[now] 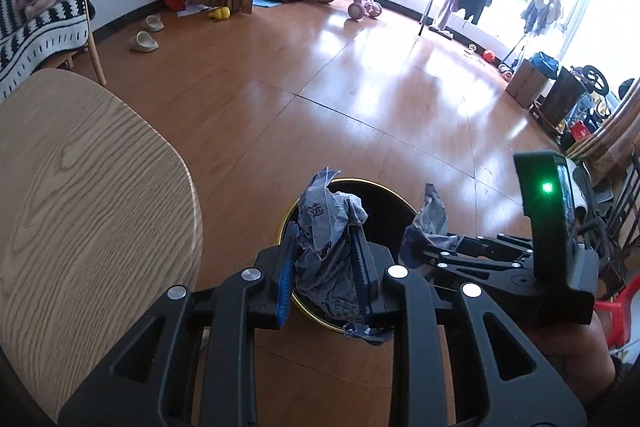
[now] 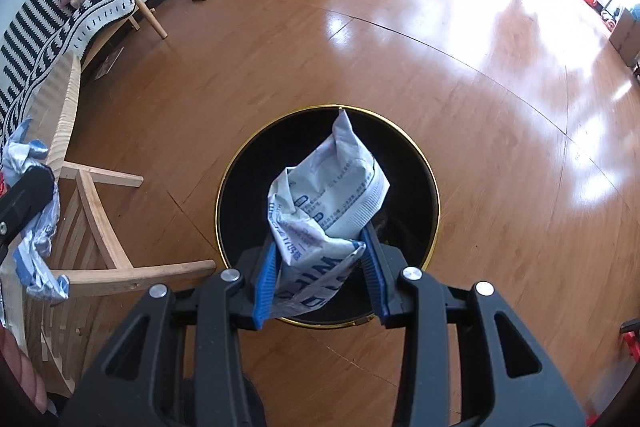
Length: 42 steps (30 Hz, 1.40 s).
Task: Collect trash
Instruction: 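Carry the foil and printed bag over the black bin and open both tools, then move both tools back over the trash on the table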
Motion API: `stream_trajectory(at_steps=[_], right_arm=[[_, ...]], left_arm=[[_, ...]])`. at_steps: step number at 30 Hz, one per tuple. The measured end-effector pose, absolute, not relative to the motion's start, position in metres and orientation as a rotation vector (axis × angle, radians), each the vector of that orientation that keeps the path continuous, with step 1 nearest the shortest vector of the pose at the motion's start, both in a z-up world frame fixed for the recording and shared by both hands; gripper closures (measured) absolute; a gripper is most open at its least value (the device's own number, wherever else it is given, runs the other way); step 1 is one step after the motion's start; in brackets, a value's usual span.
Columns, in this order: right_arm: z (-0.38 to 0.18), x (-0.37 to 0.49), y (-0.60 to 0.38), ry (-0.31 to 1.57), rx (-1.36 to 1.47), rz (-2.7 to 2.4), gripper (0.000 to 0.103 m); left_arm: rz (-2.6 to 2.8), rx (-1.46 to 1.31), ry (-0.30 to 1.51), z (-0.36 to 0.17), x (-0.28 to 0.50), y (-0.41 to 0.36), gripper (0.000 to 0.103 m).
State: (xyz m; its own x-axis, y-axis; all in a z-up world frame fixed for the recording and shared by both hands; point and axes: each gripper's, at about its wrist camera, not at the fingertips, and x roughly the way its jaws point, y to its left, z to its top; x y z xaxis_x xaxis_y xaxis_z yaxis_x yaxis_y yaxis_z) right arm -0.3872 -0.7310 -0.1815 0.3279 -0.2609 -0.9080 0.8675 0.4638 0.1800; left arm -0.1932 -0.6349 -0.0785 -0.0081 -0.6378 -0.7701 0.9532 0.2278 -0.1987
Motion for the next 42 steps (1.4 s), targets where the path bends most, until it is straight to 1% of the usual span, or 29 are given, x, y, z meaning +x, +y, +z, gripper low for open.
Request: stream_trajectory(at_steps=[2,4,5,6,11,23,25,26,27,36,42], right_arm=[[-0.182,-0.389,-0.733,0.943,0.771,-0.845,0.063],[-0.18,-0.392,-0.734,0.927,0.784,-0.846,0.058],[-0.18,-0.394,-0.736,0.919,0.79,-0.847,0.042],[-0.178,-0.397,-0.736,0.904,0.788,-0.857,0.032],[-0.171,-0.41,-0.737,0.844,0.809,-0.871,0.032],[-0.171,-0.433,-0.742,0.809,0.844,-0.935,0.031],[-0.171,-0.436,-0.742,0.803,0.85,-0.937,0.031],[-0.171,-0.437,-0.742,0.8,0.851,-0.941,0.031],[-0.17,-0.439,-0.744,0.796,0.853,-0.942,0.031],[-0.171,-0.434,-0.741,0.799,0.852,-0.933,0.031],[-0.167,-0.424,-0.734,0.814,0.829,-0.914,0.031]], left_arm=[[-1.321,0.439,0.908,-0.081,-0.192,-0.639,0.078],[-1.321,0.435,0.919,-0.083,-0.191,-0.643,0.078],[-1.321,0.432,0.924,-0.084,-0.19,-0.644,0.078],[-1.322,0.431,0.93,-0.085,-0.188,-0.644,0.078],[-1.328,0.445,0.935,-0.09,-0.19,-0.647,0.078],[-1.356,0.463,0.945,-0.097,-0.189,-0.657,0.077],[-1.351,0.472,0.927,-0.098,-0.189,-0.658,0.066],[-1.351,0.47,0.919,-0.098,-0.19,-0.658,0.051],[-1.351,0.463,0.909,-0.097,-0.19,-0.657,0.041],[-1.353,0.433,0.929,-0.097,-0.182,-0.653,0.04],[-1.329,0.426,0.922,-0.088,-0.179,-0.646,0.039]])
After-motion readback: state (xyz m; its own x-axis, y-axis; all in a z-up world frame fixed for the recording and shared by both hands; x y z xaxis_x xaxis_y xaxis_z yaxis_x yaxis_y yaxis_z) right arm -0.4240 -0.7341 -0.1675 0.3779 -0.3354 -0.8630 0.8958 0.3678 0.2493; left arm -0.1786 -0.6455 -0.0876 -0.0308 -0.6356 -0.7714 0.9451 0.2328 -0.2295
